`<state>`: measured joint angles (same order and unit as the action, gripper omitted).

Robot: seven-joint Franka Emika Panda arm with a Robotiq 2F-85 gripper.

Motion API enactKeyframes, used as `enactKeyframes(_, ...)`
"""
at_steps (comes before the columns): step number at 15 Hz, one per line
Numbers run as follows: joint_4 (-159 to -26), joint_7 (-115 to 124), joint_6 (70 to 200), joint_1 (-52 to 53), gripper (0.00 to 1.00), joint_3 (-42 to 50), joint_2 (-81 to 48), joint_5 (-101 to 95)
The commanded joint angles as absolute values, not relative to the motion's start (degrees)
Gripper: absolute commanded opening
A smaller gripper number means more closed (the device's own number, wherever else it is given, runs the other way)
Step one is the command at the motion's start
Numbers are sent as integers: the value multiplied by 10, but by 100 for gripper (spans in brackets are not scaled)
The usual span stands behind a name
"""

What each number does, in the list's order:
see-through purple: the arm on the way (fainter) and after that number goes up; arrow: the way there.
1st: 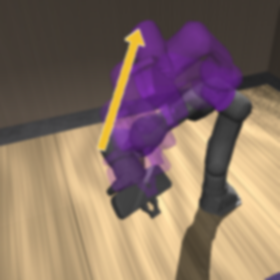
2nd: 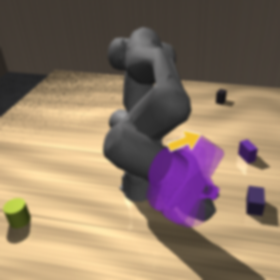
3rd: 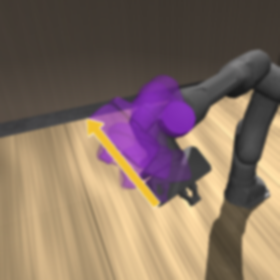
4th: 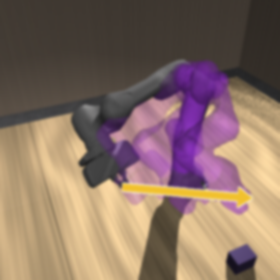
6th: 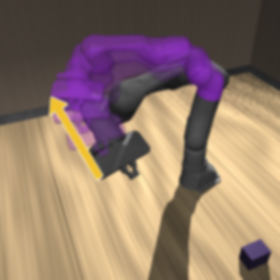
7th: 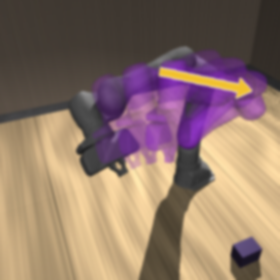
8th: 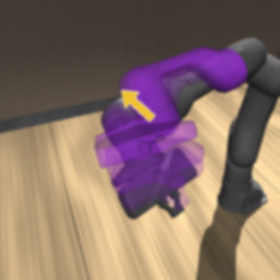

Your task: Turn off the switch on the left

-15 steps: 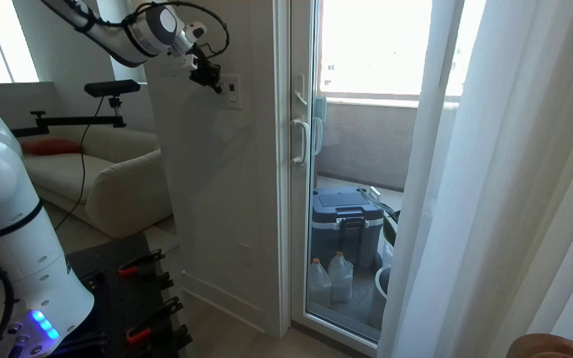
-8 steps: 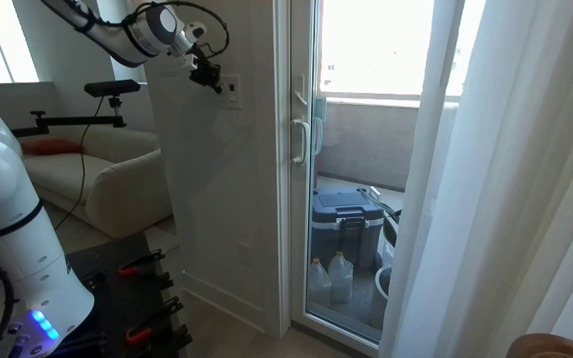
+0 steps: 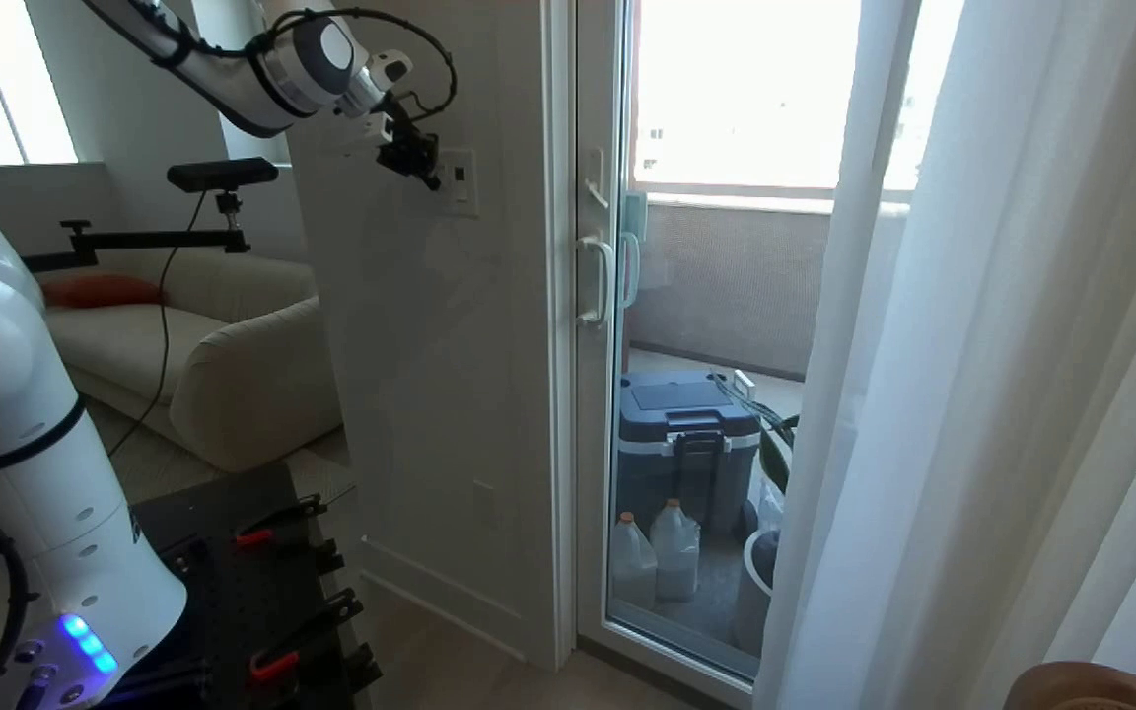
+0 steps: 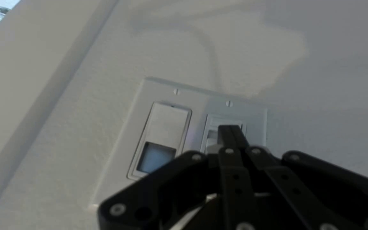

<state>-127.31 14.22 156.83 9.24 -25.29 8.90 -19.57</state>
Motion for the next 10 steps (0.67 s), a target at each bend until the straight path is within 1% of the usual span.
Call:
enactKeyframes(1,-1238,166,1578,80,0,-259,51,-223)
enactKeyframes(8,-1237,139,1573,95,0,-256,100,-202)
enactKeyframes(10,-1241,125,1566,113,0,-237,111,-192)
